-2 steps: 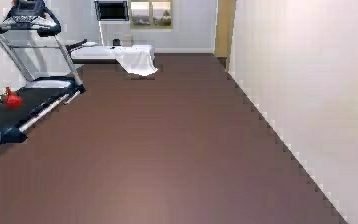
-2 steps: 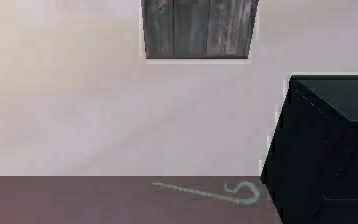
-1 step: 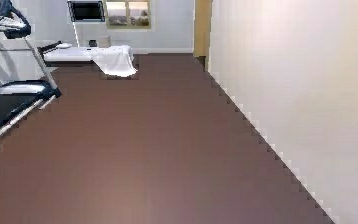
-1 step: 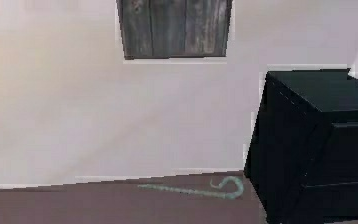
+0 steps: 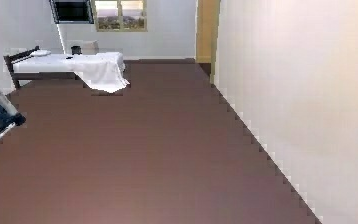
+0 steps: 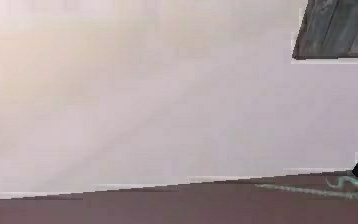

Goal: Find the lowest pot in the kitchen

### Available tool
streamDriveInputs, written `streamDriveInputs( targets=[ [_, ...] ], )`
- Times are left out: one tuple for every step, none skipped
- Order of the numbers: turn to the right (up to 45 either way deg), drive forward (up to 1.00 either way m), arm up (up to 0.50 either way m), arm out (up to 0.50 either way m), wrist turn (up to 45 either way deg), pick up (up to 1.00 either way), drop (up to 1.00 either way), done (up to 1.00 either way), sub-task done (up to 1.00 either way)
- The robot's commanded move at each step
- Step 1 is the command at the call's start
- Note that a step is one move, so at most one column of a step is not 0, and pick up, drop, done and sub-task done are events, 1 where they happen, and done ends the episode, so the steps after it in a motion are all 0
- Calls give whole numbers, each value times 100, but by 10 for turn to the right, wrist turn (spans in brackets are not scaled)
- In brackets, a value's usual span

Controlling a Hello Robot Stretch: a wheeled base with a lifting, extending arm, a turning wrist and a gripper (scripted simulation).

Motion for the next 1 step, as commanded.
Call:
streamDriveInputs(
  targets=[
    [0,100,0,0,0,0,0,0,0]
  ],
)
